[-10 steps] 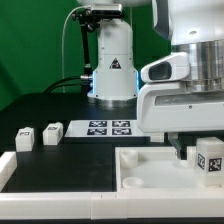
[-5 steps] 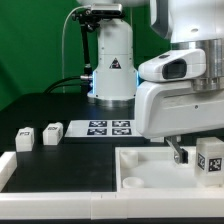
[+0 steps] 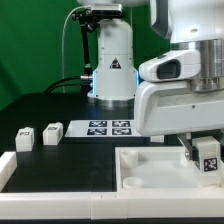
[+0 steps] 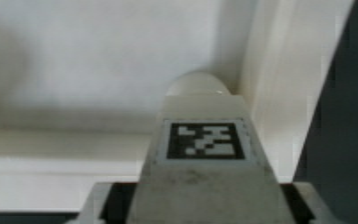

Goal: Assemble one leg

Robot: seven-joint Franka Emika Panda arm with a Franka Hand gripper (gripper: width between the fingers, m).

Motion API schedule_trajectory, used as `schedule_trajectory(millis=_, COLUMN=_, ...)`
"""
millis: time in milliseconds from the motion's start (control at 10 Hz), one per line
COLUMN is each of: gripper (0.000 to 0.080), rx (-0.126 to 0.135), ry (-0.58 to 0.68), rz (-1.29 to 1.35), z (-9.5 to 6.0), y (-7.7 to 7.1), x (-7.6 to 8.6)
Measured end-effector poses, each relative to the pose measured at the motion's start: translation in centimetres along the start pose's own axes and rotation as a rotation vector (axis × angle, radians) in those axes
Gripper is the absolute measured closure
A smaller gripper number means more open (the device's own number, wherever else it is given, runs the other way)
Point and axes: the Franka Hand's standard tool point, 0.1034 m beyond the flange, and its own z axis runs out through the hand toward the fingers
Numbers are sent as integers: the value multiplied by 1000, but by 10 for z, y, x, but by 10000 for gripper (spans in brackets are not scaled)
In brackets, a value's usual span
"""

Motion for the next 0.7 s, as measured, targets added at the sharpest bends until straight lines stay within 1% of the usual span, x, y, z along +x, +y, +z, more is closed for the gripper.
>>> schedule_trajectory(millis=200, gripper=509, rx=2, ry=10, rz=258, z=1, y=0, x=-1)
schedule_trajectory(millis=300, gripper=509, rx=1, ry=9, rz=457, z=1, y=-1, x=-3)
schedule_trajectory(millis=400, gripper=509, rx=0, ry=9, rz=526, z=2, y=-1, x=-3)
schedule_trajectory(millis=600, gripper=509, rx=33, ry=-7, rz=863, z=2, y=2, x=-4)
schedule_trajectory(millis=700, gripper=509, rx=38, ry=-14, rz=974, z=2, y=2, x=-4)
